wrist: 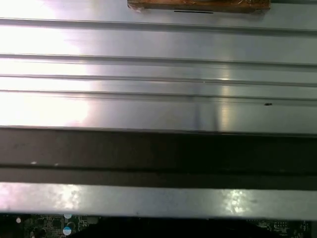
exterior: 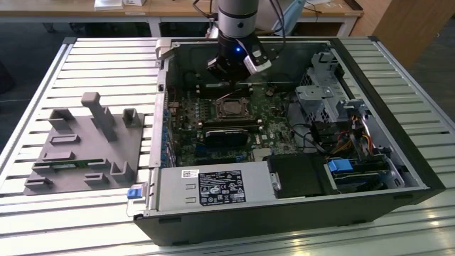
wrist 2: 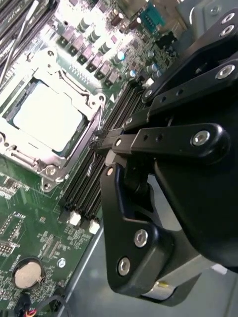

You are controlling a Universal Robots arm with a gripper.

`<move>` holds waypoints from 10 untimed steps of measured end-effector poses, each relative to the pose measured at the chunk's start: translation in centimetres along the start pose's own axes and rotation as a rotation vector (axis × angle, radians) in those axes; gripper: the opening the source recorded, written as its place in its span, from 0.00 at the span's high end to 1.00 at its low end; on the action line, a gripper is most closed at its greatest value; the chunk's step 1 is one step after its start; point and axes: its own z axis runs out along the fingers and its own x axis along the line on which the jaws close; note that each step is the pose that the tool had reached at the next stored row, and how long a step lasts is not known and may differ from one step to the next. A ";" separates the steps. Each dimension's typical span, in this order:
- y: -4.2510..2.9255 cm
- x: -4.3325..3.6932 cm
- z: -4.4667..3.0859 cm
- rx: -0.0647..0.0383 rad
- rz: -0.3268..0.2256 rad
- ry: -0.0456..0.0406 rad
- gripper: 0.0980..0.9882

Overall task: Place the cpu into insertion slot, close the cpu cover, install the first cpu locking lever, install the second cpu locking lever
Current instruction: 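Install the first cpu locking lever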

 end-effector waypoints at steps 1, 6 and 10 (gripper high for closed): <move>0.02 -0.11 0.05 0.000 0.000 0.0000 0.98; 0.20 -0.70 0.53 0.000 0.000 0.0002 0.98; 0.27 -0.89 1.09 0.000 0.000 0.0001 0.98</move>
